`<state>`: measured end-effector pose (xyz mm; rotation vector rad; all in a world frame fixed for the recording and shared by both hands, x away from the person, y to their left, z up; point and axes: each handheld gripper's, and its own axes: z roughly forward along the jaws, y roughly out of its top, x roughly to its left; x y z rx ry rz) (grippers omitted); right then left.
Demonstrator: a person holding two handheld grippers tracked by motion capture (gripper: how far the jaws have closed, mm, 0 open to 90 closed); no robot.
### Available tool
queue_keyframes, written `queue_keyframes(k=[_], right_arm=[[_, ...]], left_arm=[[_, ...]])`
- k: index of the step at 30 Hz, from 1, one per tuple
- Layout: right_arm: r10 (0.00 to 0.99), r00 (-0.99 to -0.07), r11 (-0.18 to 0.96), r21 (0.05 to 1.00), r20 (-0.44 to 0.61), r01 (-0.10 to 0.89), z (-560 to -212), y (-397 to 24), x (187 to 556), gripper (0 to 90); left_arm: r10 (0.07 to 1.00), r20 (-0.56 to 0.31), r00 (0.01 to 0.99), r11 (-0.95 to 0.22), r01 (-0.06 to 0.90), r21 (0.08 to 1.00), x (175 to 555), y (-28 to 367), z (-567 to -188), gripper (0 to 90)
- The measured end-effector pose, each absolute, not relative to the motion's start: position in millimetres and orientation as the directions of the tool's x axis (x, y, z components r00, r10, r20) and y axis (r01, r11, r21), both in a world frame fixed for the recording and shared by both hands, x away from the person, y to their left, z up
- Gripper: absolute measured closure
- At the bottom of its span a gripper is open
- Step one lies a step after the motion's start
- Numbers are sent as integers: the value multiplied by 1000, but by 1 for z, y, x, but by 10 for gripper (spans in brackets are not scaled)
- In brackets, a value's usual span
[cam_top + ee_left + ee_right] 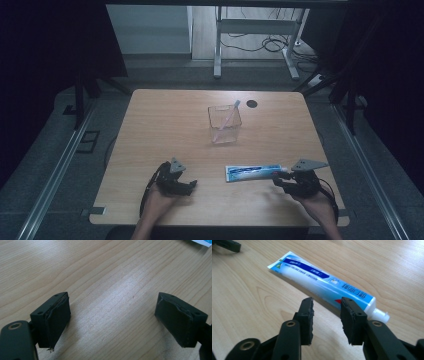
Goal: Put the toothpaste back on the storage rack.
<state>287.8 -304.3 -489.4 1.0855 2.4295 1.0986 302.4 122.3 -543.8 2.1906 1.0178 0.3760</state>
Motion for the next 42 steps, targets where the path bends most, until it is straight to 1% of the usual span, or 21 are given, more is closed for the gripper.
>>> queue_keyframes(k=[1,2,4,7,13,21,27,34,42], right_arm=[[729,-681,433,719,75,543,-489,-305,296,663],[729,-681,433,719,75,543,-489,-305,296,663],[735,-672,424,713,90,558,-489,-305,302,690],[754,-650,407,711,93,574,-488,-306,316,763],[770,-630,401,691,101,601,-487,-305,336,827],[770,-632,418,679,87,603,-489,-302,356,829],[771,-635,451,655,57,606,-498,-296,370,829],[773,-628,449,623,90,641,-508,-295,376,803],[770,-621,415,623,148,663,-509,-302,370,783]], left_arm=[[758,-24,652,-460,561,688,302,122,-544,131],[758,-24,652,-461,560,688,302,122,-544,131],[758,-24,652,-461,560,688,302,122,-544,131],[759,-26,651,-457,561,690,302,122,-544,131],[759,-26,651,-458,561,690,302,122,-544,131],[759,-26,651,-458,561,690,302,122,-544,131],[759,-25,650,-459,562,688,302,122,-544,131],[759,-26,650,-458,561,690,302,122,-544,132],[759,-25,651,-458,561,689,302,122,-544,131]])
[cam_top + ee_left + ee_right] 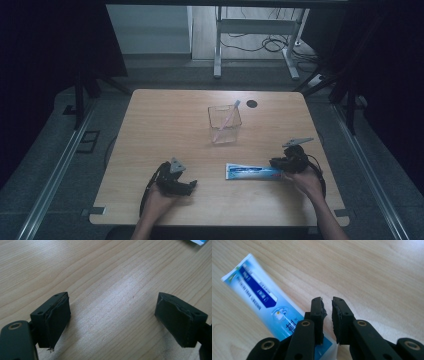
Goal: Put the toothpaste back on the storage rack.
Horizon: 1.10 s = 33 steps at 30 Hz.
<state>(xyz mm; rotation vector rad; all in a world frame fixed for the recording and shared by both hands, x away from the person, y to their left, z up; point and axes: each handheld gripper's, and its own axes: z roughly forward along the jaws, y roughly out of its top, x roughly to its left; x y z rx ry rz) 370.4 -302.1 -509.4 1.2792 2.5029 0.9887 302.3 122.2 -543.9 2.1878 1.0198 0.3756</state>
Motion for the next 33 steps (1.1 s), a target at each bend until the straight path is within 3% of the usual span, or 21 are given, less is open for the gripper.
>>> queue_keyframes(k=[33], right_arm=[[743,-649,462,577,162,673,-511,-308,313,729]], left_arm=[[760,-27,650,-456,562,690,302,122,-544,132]])
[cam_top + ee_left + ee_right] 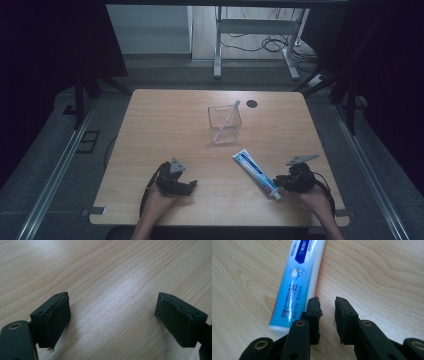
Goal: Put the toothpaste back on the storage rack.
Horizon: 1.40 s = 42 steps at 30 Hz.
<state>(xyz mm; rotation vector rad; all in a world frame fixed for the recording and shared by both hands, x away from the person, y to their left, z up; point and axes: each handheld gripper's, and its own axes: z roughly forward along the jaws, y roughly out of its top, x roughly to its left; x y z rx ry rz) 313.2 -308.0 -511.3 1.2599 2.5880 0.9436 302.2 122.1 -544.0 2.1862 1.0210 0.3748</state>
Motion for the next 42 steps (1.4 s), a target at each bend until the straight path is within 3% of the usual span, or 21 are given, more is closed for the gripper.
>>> queue_keyframes(k=[17,27,42], right_arm=[[747,-652,471,591,128,655,-478,-303,312,459],[727,-676,516,553,121,654,-475,-278,320,382],[712,-695,573,487,101,659,-490,-251,333,375]], left_arm=[[759,-27,650,-457,562,690,302,122,-544,132],[759,-26,650,-458,561,689,302,122,-544,132],[759,-26,650,-458,561,689,302,122,-544,131]])
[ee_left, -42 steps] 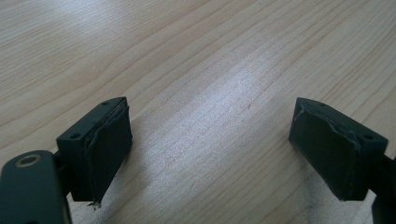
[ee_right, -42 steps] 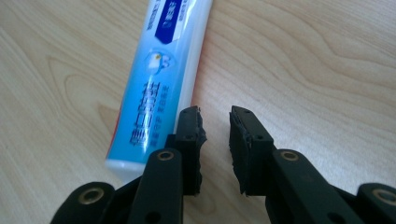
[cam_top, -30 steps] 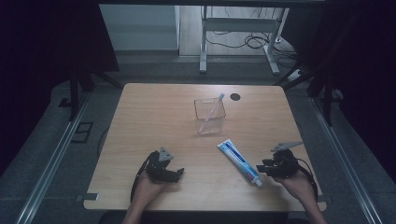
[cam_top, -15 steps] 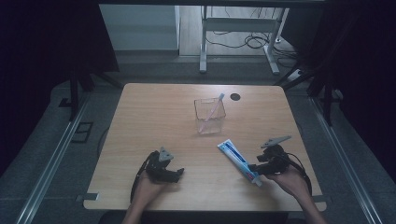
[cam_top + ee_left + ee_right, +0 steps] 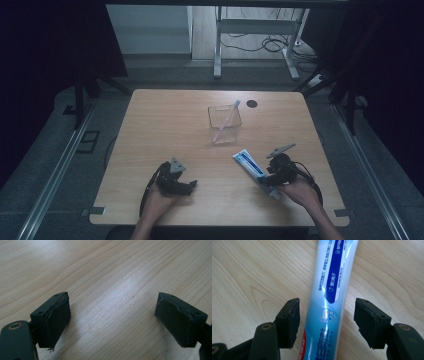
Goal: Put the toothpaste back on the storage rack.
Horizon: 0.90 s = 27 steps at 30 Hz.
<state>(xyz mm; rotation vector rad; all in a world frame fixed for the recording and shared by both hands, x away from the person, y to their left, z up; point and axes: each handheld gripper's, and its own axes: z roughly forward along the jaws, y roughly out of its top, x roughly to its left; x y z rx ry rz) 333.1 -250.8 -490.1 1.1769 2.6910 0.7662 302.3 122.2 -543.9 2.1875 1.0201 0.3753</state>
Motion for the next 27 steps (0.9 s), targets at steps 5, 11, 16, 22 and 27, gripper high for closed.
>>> queue_keyframes(k=[5,11,16,22,27], right_arm=[[714,-693,582,466,98,666,-496,-243,338,375],[723,-685,592,433,87,680,-502,-234,344,377],[732,-677,596,410,78,691,-507,-227,351,387],[741,-670,608,390,35,692,-508,-217,357,444],[747,-664,610,371,26,701,-507,-214,358,495]], left_arm=[[759,-26,650,-457,562,689,302,122,-544,132],[759,-26,650,-458,562,689,302,122,-544,132],[759,-26,650,-457,562,689,302,122,-544,132],[759,-26,650,-457,562,689,302,122,-544,132],[759,-26,650,-458,562,689,302,122,-544,132]])
